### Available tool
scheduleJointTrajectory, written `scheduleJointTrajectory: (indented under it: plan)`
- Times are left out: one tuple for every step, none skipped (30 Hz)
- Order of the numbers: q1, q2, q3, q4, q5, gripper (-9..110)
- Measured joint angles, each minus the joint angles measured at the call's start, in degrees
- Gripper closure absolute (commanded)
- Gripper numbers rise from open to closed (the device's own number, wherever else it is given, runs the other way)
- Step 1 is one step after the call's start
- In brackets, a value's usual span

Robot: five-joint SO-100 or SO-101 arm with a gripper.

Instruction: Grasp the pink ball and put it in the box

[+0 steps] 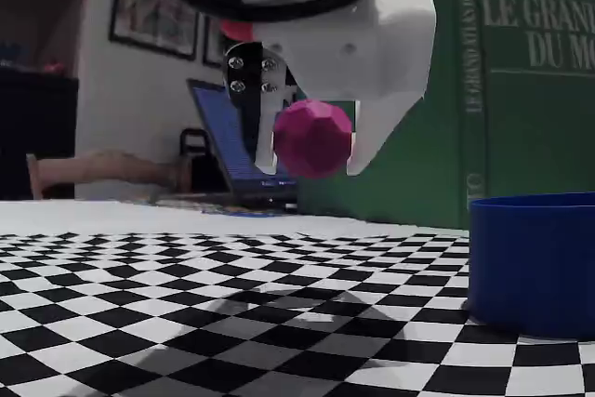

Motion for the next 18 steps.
scheduleJointTrajectory:
  plan:
    - [0.2,0.4,0.2,0.0,0.0,101]
    - [0.3,0.9,0.6,0.0,0.0,101]
    - [0.4,1.5,1.1,0.0,0.0,101]
    - [0.5,2.0,1.6,0.0,0.0,101]
    - [0.9,2.5,2.2,0.0,0.0,101]
    - [1.1,3.1,2.5,0.0,0.0,101]
    - [1.2,3.6,3.0,0.0,0.0,101]
    - [1.4,4.0,3.3,0.0,0.0,101]
    - [1.8,4.6,3.8,0.0,0.0,101]
    - [1.9,4.9,4.0,0.0,0.0,101]
    - [2.3,5.2,4.4,0.0,0.0,101]
    - [2.6,5.4,4.7,0.0,0.0,101]
    - [3.0,5.5,5.0,0.0,0.0,101]
    - [3.3,5.5,5.3,0.0,0.0,101]
    - [3.7,5.5,5.5,0.0,0.0,101]
    - [4.0,5.5,5.9,0.0,0.0,101]
    - [4.4,5.5,6.2,0.0,0.0,101]
    - [4.7,6.0,6.4,0.0,0.0,101]
